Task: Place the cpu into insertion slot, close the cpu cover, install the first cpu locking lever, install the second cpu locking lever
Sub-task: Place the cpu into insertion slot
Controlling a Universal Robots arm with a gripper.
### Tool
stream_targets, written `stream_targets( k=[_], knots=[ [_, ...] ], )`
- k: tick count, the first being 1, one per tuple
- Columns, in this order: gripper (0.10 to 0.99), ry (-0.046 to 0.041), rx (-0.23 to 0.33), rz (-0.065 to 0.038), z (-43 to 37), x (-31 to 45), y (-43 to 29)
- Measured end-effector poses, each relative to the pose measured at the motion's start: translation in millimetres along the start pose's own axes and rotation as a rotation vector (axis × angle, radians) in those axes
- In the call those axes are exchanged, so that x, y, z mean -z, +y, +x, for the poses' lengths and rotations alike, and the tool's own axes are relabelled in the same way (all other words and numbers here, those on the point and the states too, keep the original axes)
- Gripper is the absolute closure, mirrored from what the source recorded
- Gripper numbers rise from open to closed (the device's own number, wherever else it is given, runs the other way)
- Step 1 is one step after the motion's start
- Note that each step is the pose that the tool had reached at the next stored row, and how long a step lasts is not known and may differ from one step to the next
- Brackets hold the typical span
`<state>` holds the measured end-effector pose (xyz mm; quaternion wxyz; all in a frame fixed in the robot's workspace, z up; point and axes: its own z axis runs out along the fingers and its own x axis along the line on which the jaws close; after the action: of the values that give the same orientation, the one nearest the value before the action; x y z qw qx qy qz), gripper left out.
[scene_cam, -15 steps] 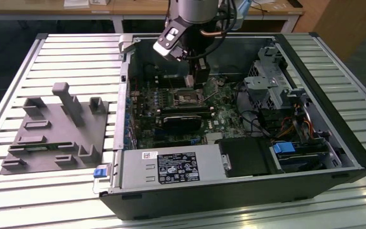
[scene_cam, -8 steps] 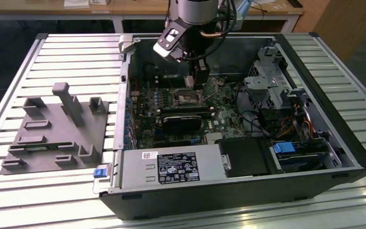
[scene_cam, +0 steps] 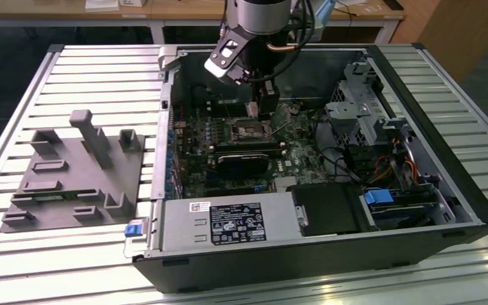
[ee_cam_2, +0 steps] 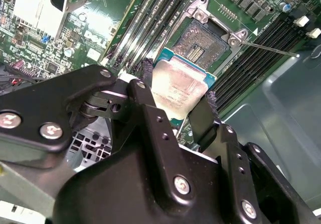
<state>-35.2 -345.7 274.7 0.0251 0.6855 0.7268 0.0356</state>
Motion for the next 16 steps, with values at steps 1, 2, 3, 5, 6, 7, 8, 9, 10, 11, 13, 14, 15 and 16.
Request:
stream_targets(
  k=[1,2,3,5,6,7,8,9,10,11,13,14,15,16],
  knots=[
    [0.549,0.0000,0.000,0.000,0.0,-0.3,0.0],
    [0.549,0.0000,0.000,0.000,0.0,-0.6,0.0],
    [0.549,0.0000,0.000,0.000,0.0,-0.9,-0.1],
    [0.549,0.0001,0.000,0.000,0.0,-1.6,-0.1],
    [0.549,0.0000,0.000,0.000,0.0,-1.9,-0.2],
    [0.549,0.0001,0.000,0.000,0.0,-2.2,-0.2],
    [0.549,0.0001,0.000,0.000,0.0,-2.5,-0.2],
    [0.549,0.0000,0.000,0.000,0.0,-2.8,-0.2],
    [0.549,0.0000,0.000,0.000,0.0,-3.1,-0.3],
    [0.549,0.0000,0.000,0.000,0.0,-3.4,-0.3],
    [0.549,0.0000,0.000,0.000,0.0,-3.9,-0.3],
    [0.549,0.0000,0.000,0.000,0.0,-4.2,-0.4],
    [0.549,0.0000,0.000,0.000,0.0,-4.5,-0.4],
    [0.549,0.0000,0.000,0.000,-0.1,-4.8,-0.4]
  ],
)
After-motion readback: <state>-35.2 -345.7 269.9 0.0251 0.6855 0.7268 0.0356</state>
